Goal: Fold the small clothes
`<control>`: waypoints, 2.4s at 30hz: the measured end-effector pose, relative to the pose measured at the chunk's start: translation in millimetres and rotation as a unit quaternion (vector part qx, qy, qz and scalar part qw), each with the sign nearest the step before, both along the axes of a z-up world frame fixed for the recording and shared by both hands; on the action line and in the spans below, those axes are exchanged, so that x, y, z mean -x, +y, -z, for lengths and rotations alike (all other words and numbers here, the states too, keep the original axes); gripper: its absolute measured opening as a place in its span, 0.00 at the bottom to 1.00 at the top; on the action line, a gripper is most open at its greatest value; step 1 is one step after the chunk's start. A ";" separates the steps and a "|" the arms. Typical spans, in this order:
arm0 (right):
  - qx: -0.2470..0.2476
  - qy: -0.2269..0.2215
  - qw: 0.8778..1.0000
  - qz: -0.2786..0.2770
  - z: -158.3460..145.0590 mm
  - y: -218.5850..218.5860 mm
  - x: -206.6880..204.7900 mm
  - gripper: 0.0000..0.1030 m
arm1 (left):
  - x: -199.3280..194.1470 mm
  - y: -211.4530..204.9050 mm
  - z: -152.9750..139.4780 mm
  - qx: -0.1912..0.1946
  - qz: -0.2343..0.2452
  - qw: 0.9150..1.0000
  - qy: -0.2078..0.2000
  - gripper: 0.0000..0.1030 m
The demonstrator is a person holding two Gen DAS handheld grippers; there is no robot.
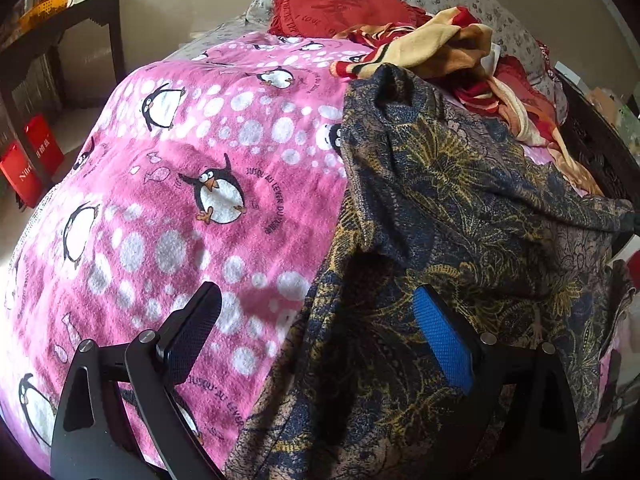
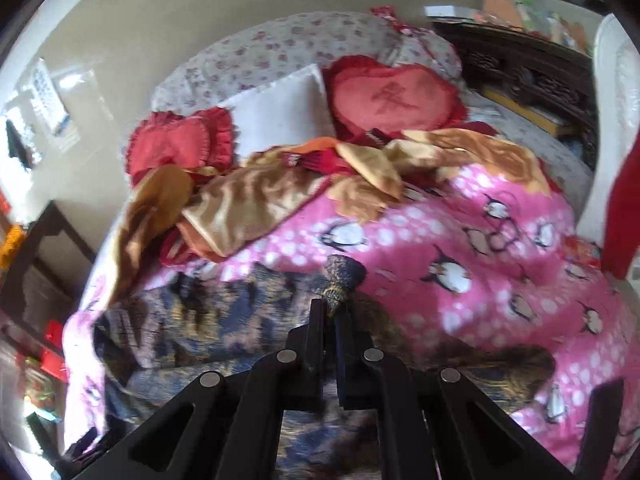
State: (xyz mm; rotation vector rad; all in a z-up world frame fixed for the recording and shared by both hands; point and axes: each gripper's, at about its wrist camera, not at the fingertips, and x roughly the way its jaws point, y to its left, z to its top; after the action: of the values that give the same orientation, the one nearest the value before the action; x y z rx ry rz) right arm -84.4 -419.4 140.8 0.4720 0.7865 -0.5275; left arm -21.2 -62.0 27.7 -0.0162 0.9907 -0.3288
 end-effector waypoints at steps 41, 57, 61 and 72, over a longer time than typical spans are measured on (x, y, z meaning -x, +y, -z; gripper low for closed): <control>-0.132 -0.009 0.913 -0.386 49.7 238.6 -215.2 0.43 | -61.4 89.0 -22.6 0.094 -0.073 0.993 -0.028 0.94; -0.021 0.000 0.997 -0.074 51.7 37.3 -48.8 0.45 | -59.9 -12.1 13.2 -0.063 0.026 0.998 -0.012 0.94; -0.023 0.022 0.998 -0.055 65.9 26.1 -73.2 0.45 | -59.5 -12.3 14.0 -0.068 0.026 0.997 -0.012 0.94; -0.052 -0.052 0.997 -0.039 17.9 21.4 -9.5 0.03 | -60.3 1.9 -6.9 -0.047 0.041 0.998 -0.021 0.94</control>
State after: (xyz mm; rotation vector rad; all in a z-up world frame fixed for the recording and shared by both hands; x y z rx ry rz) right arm -74.9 -398.1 122.8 0.5582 0.7316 -0.3875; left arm 39.1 -60.2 34.6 0.1176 0.9662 -0.3565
